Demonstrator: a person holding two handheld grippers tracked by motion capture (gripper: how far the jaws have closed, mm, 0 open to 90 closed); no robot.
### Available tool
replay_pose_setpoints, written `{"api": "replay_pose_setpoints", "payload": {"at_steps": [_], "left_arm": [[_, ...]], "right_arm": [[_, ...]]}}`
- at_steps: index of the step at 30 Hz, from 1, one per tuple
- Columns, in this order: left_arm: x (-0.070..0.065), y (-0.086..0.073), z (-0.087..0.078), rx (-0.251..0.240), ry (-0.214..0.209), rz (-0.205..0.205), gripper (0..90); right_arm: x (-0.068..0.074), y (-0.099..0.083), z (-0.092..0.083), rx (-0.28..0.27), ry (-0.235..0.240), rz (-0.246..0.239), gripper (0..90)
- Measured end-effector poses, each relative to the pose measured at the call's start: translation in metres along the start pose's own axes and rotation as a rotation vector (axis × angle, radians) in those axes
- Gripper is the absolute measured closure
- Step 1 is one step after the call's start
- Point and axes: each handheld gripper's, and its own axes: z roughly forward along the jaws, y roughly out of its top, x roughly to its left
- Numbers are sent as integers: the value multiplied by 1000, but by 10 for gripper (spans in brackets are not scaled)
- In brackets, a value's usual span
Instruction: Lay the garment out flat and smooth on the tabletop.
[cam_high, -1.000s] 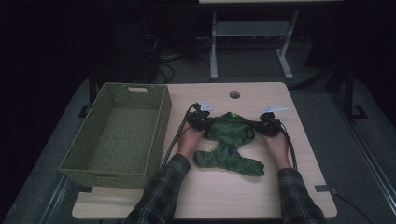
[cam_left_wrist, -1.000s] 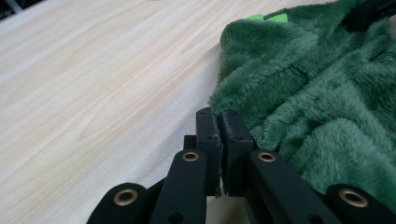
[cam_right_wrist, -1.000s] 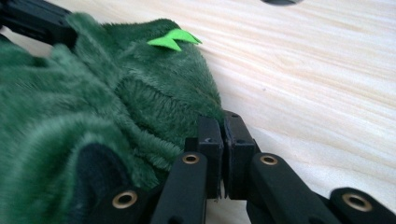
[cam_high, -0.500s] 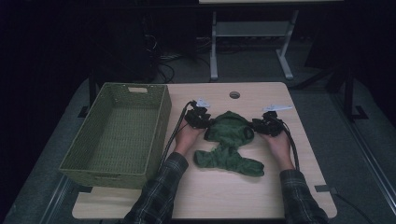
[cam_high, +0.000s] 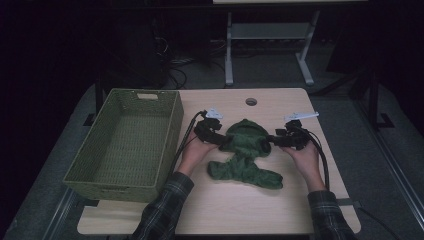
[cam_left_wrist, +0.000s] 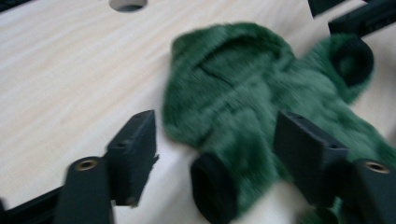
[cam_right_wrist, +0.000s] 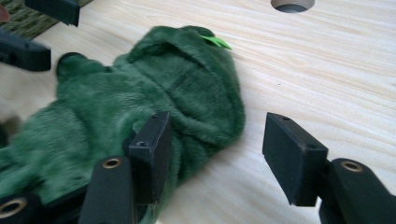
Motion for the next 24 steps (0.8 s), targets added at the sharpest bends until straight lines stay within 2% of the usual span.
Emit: {"api": "replay_pose_setpoints", "payload": {"at_steps": [3, 7, 9, 14, 24], "left_arm": [[-6, -5, -8, -12, -15, -11, 234], [-16, -14, -22, -25, -5, 2, 203], [-21, -18, -28, -11, 0, 17, 191], [-35, -32, -43, -25, -14, 27, 176], [-68, -65, -64, -27, -12, 66, 141]], "right_arm": [[7, 1, -8, -7, 11, -5, 403], [16, 0, -17, -24, 14, -31, 396], [19, -1, -21, -24, 15, -35, 393], [27, -7, -29, -22, 30, -43, 388], [53, -22, -32, -2, 70, -82, 394]]}}
